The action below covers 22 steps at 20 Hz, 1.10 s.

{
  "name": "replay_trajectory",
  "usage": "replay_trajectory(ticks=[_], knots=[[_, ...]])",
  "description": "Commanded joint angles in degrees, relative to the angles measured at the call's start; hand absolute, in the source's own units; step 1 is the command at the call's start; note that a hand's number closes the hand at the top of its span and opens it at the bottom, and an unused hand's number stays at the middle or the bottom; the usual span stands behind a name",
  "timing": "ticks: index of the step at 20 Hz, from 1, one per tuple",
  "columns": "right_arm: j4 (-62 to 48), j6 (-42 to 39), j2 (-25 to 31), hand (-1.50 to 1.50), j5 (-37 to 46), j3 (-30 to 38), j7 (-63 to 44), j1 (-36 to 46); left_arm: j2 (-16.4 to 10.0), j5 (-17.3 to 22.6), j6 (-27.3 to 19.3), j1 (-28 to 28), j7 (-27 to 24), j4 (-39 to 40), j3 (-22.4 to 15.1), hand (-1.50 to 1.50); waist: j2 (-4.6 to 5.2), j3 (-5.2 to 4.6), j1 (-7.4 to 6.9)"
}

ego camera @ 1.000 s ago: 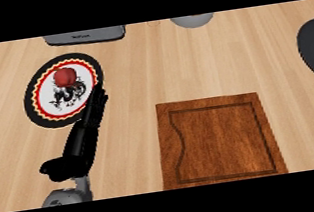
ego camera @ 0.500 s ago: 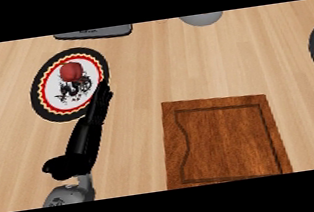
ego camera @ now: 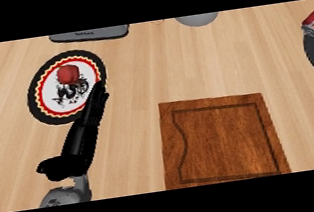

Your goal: Pick the can from the cutting board and place it in the pan

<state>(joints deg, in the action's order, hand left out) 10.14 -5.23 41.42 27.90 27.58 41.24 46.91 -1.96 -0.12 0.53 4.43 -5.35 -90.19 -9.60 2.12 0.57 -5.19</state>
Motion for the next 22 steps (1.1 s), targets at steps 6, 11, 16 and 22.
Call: replay_trajectory(ticks=[6,11,16,22], knots=[[-4.66,-15.95,6.36,-1.50,-8.11,7.94,2.87,-2.01,0.00,-0.62,-1.28,0.30,-0.53,0.20,1.11,0.00,-0.15,0.04,1.93],[-5.35,-29.35,11.12,-1.50,-8.43,7.81,2.48,-3.22,-0.10,0.01,-0.74,-0.83,0.51,-0.89,0.65,0.00,-0.33,0.09,1.65],[-2.80,-35.18,11.03,-1.50,-8.07,6.71,7.73,-8.19,-0.11,0.67,-0.74,-1.00,-0.73,0.05,1.76,0.00,-0.45,0.18,2.79],[0.26,-37.01,11.36,-1.50,-8.52,5.97,10.12,-11.48,-0.82,0.48,-0.36,-2.08,-0.25,-0.83,1.59,0.00,-0.77,0.25,2.98]])
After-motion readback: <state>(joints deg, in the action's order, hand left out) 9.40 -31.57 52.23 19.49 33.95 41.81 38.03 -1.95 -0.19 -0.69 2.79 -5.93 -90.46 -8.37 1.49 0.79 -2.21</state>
